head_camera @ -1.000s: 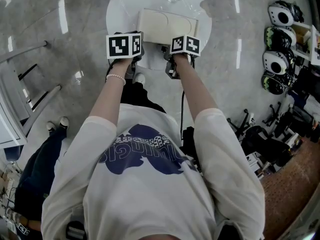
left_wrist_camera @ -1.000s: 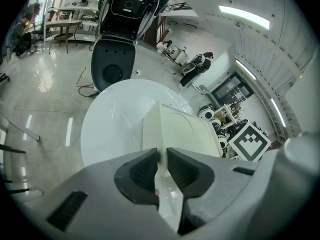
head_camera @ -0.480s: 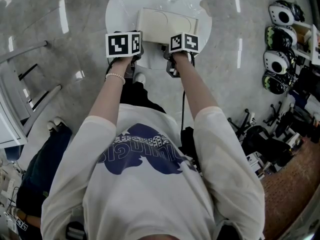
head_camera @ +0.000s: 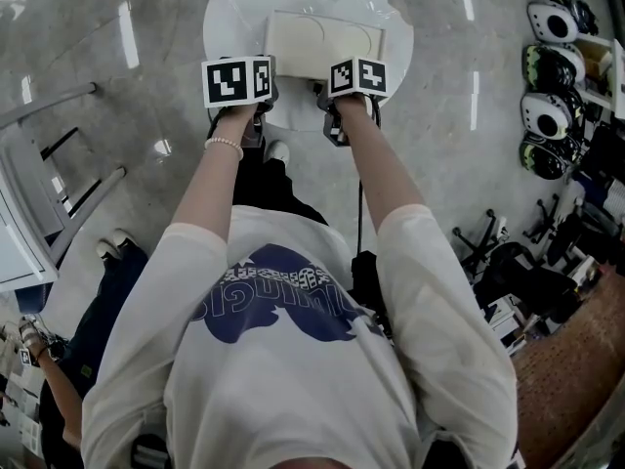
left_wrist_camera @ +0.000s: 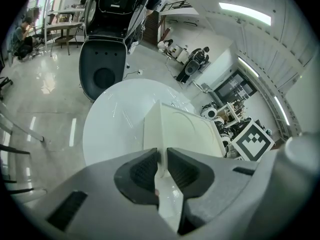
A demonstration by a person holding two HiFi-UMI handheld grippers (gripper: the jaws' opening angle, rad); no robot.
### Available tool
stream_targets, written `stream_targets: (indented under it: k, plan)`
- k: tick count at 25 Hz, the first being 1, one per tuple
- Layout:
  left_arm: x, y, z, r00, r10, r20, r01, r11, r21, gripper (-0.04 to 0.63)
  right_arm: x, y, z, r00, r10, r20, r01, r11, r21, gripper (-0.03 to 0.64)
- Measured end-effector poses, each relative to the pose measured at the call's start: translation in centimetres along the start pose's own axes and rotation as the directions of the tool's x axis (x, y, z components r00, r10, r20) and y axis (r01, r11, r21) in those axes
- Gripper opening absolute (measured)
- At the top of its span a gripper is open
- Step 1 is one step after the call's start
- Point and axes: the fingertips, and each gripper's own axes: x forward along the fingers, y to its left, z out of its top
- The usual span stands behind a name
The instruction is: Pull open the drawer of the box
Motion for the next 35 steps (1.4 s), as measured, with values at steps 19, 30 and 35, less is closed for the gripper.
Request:
stream_targets:
  k: [19,30,35]
  plan:
    - [0.0,0.2,-0.5,0.999,0.039,0.024,-0.038,0.999,-0.027,0.066,0.1,0.1,-2.6,0.998,0.042,0.040,-0.042,0.999,0.010,0.061]
    - [0.0,-0.1,-0.6,0.999,0.042,0.028,-0.041,0.998,-0.037,0.066,-0.3,-0.1,-4.3,0.997,0.046,0.055,-0.047,0.999,0.009,0.061]
    - [0.0,-0.3,-0.6,0.999,0.039,0.029,-0.038,0.998,-0.041,0.066,-0.4,-0.3,-4.6,0.997,0.045,0.059,-0.046,0.999,0.009,0.061]
